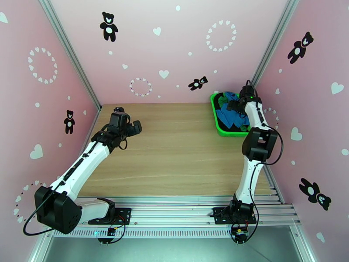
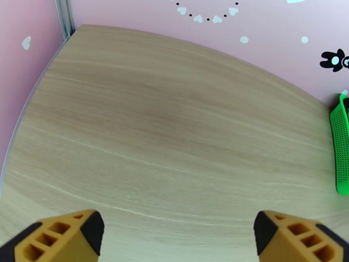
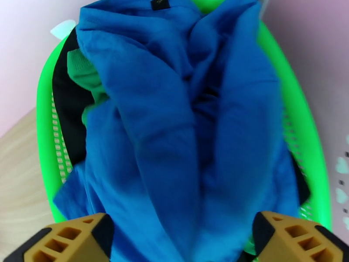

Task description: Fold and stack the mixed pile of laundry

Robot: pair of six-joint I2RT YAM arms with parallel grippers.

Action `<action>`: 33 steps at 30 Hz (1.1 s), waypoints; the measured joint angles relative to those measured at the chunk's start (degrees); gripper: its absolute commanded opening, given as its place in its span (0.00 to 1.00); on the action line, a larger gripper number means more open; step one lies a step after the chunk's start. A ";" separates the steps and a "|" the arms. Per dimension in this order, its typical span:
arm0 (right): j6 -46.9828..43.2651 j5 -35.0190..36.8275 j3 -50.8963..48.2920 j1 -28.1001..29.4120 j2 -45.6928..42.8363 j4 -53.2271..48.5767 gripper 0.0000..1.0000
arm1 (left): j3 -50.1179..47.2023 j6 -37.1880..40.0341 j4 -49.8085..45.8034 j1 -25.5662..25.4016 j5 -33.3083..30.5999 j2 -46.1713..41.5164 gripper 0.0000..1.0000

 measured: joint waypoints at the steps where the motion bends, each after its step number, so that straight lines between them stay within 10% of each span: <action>1: 0.00 -0.15 0.72 0.02 1.03 0.07 0.75 | 0.00 0.02 0.04 0.00 0.00 0.00 0.94; 5: 0.24 -0.17 2.71 0.04 4.81 0.31 0.37 | 0.00 0.00 0.26 0.00 0.00 0.02 0.88; 7: -0.15 -0.44 3.08 0.04 5.70 0.50 0.00 | 0.00 0.04 0.39 0.00 0.00 0.02 0.82; 19: -3.89 -1.81 -6.58 3.50 -11.76 2.36 0.00 | 0.00 0.46 -0.24 -0.07 1.11 -1.27 0.33; 33: -0.35 -11.45 12.09 18.34 -43.43 3.78 0.00 | 2.73 0.70 -8.02 -0.79 -0.52 -12.04 0.29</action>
